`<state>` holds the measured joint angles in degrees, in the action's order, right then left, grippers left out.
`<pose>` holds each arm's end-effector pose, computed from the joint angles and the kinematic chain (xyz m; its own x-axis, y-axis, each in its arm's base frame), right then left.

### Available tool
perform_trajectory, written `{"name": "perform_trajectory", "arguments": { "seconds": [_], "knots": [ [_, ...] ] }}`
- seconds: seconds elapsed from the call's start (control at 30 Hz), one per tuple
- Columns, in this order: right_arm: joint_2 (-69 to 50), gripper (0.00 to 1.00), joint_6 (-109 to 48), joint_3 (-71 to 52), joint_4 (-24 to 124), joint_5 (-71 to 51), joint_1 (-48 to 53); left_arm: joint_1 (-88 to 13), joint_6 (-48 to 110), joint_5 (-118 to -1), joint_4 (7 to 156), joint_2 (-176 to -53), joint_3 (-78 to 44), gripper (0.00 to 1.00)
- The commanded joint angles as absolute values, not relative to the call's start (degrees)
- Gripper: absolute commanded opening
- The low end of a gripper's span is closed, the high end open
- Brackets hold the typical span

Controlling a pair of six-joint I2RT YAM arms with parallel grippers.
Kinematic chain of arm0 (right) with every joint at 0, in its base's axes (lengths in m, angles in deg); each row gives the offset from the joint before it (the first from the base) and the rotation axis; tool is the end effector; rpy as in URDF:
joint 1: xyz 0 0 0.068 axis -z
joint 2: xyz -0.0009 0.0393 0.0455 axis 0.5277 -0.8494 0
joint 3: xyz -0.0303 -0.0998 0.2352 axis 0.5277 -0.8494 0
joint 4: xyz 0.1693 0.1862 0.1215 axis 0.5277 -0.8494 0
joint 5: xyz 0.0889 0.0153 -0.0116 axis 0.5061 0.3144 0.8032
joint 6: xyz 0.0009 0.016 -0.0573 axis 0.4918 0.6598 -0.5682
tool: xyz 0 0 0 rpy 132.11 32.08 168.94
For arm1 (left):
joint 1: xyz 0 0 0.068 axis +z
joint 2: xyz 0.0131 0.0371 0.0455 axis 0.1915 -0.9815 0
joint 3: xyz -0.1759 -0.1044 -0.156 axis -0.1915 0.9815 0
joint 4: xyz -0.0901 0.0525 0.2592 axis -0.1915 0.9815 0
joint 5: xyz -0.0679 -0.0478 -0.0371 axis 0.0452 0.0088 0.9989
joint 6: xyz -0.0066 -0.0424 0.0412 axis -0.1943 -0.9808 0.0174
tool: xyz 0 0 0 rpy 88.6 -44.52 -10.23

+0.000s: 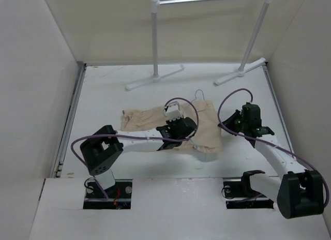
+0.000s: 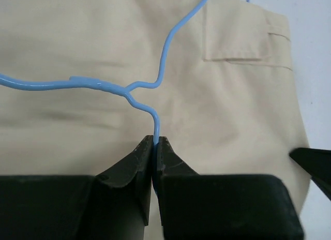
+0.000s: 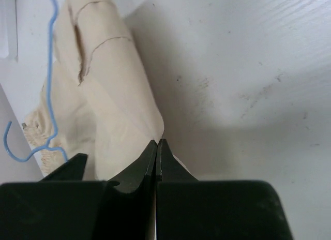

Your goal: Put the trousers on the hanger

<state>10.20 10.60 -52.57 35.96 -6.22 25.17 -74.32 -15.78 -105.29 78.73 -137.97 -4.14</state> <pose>0.2446 0.0372 0.1781 -0.6446 0.6562 -0.3923 0.3297 0.7015 0.6318 0.1984 -0.3352 0.1729 -0.5483 -0.4189 -0.7238 0.0290 0.8555 -0.5170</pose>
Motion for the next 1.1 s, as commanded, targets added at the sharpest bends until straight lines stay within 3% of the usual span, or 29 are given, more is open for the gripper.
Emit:
{"name": "perform_trajectory", "arguments": {
  "seconds": [0.0,0.2,0.43,0.57,0.77,1.07],
  "knots": [
    [11.88,0.00,10.14,-51.31,34.33,-7.93,26.71,-71.47,-13.58,-110.71,84.20,-130.59,0.71,0.00],
    [10.04,0.00,10.41,-50.95,35.56,-7.93,27.59,-68.83,-10.50,-110.01,90.09,-122.67,8.18,0.00],
    [9.07,0.00,10.93,-49.90,36.62,-8.10,30.48,-68.21,-9.44,-108.69,91.33,-122.75,12.41,0.00],
    [10.12,0.01,11.02,-48.85,38.45,-5.74,32.51,-67.42,-9.70,-107.47,90.72,-124.68,10.84,0.00],
    [13.20,0.01,12.34,-51.03,36.27,-8.54,25.75,-66.72,-10.49,-111.32,92.03,-130.13,3.72,0.00],
    [10.31,0.01,10.94,-53.77,35.91,-9.95,29.61,-61.09,-6.28,-110.36,91.86,-122.58,8.37,0.00]
  ]
}}
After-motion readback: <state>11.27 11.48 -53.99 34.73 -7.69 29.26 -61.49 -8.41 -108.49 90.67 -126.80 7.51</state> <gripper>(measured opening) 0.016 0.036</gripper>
